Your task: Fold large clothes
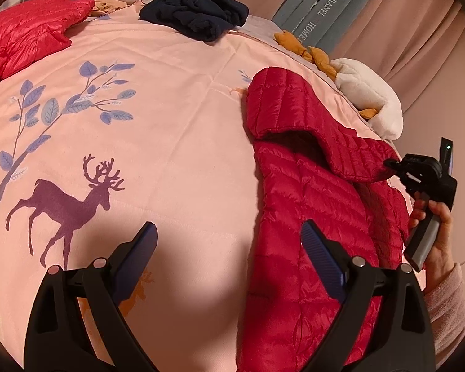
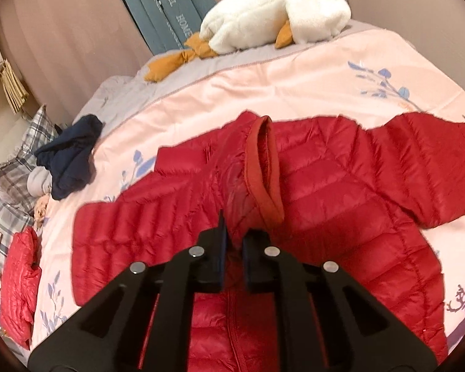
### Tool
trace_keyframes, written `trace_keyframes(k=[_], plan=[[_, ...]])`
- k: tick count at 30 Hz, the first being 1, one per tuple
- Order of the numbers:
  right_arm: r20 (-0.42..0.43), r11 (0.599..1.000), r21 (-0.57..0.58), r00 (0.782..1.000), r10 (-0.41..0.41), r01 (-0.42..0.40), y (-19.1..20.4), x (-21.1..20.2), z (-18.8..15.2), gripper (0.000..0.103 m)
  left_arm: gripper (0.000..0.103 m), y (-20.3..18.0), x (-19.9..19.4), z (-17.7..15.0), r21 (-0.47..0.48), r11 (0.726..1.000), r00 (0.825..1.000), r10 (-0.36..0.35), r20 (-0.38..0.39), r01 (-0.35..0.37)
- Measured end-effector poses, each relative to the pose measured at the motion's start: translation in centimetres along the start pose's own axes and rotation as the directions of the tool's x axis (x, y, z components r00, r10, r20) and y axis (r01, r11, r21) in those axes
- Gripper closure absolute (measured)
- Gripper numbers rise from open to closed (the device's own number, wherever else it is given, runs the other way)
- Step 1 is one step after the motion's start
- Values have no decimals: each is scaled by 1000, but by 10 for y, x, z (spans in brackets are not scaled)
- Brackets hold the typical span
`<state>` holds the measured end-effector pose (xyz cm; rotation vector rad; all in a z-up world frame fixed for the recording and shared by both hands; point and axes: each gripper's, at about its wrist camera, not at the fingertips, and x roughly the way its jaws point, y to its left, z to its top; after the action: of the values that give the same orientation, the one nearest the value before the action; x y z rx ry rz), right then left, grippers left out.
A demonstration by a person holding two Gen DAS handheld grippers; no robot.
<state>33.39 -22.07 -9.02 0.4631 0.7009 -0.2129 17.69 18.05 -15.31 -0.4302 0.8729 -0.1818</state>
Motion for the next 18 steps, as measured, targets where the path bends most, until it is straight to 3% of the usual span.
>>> trace_keyframes(k=[7,18], plan=[[36,1000,6,999,-1,0,-11,-18,7,96,9,-5,-3,-2,8,1000,1000,-5,0,5],[4,995,100,1000,-28,28,-54,-14,2,96,9,-11,0,-4,17,1000,1000,0,-14,0]])
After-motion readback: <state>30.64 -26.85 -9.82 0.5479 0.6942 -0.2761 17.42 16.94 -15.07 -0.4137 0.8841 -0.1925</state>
